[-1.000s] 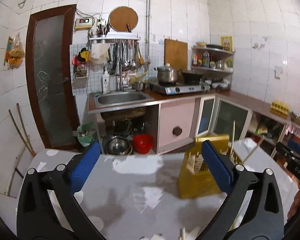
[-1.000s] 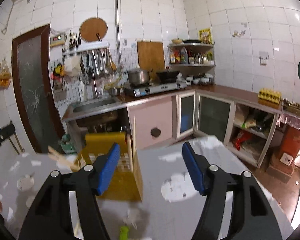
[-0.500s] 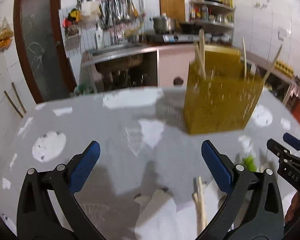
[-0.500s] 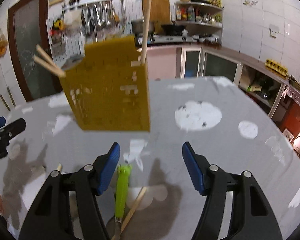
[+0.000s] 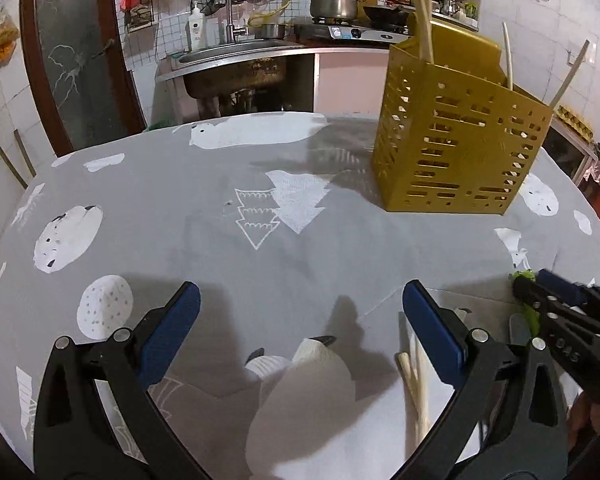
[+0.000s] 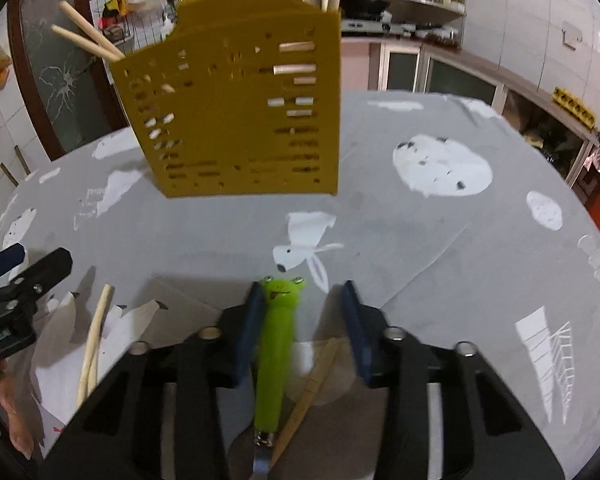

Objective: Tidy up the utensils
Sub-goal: 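Grasp a wooden chopstick with the left tool while the right tool grasps the green frog-handled fork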

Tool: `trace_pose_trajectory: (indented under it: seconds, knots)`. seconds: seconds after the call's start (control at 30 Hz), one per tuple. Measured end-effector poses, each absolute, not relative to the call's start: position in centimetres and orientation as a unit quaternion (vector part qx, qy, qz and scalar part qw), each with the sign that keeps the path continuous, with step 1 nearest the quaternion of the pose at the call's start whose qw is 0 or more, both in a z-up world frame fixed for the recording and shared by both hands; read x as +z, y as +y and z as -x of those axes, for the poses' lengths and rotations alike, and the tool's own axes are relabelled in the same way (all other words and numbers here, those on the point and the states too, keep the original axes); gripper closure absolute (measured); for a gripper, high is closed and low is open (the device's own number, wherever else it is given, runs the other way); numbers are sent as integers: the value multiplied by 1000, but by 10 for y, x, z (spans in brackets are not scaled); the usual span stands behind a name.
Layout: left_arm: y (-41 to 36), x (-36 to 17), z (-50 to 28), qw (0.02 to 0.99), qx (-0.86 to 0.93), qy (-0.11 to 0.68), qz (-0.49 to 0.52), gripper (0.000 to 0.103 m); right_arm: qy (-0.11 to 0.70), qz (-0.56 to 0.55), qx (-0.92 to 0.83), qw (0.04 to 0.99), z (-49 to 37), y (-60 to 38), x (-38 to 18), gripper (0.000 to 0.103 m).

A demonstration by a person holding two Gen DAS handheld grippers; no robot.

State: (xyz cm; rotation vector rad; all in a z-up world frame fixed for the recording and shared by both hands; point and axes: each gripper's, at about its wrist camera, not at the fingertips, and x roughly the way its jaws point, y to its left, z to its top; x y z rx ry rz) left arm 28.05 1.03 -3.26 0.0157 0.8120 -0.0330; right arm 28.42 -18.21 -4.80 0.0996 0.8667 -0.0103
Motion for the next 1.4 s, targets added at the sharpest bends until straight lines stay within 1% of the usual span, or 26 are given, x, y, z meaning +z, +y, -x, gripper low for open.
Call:
trace_pose_trajectory:
  seconds: [0.07,0.1,0.37,0.5,0.57,0.63,0.67,0.73,0.8,0.87,0.9,0.97,1.03,1.1,1.17,1.3,1.4]
  knots:
    - [7,-33,-280,918,-18,397,-10,5,419,-48,-4,907,-284,-182,-48,72]
    - [5,-34,-280,917,-20,398,-12,5,421,-46,-5,906,-284,-182,-49,81]
    - [-12,-38,-274,910,-41,413,-17,6,419,-56,1,906,-277,-196,-45,83]
    - [-28,-41,-268,906,-53,418,-25,14,416,-58,-7,907,-272,-204,-44,83]
    - [-37,-43,-265,904,-60,421,-34,18,415,-60,-10,908,-270,-207,-44,83]
    - [-45,-46,-264,901,-64,426,-44,33,415,-60,-11,908,-267,-209,-43,83]
    - [-47,-48,-264,899,-65,430,-46,37,414,-59,-11,908,-266,-209,-43,83]
    - [-48,-52,-266,892,-69,444,-41,50,414,-59,-12,908,-265,-211,-43,83]
    - [-48,-54,-266,890,-68,450,-37,56,413,-58,-12,909,-263,-211,-42,83]
    - [-47,-55,-267,889,-65,452,-33,58,412,-57,-13,909,-261,-211,-42,83]
    - [-47,-55,-268,889,-64,452,-32,61,412,-57,-13,909,-260,-211,-43,83]
    - [-48,-55,-269,888,-64,453,-34,68,413,-56,-13,909,-259,-211,-44,84]
    - [-48,-55,-270,888,-62,454,-36,79,413,-57,-14,909,-259,-211,-44,84]
    - [-47,-55,-271,888,-62,454,-32,85,413,-58,-14,909,-259,-211,-44,84]
    - [-46,-55,-272,889,-62,453,-30,87,413,-57,-14,909,-259,-211,-43,84]
    - [-44,-55,-273,891,-56,450,-34,97,411,-56,-14,910,-259,-211,-43,84]
    - [-43,-54,-273,892,-54,449,-30,97,407,-56,-14,912,-257,-211,-41,84]
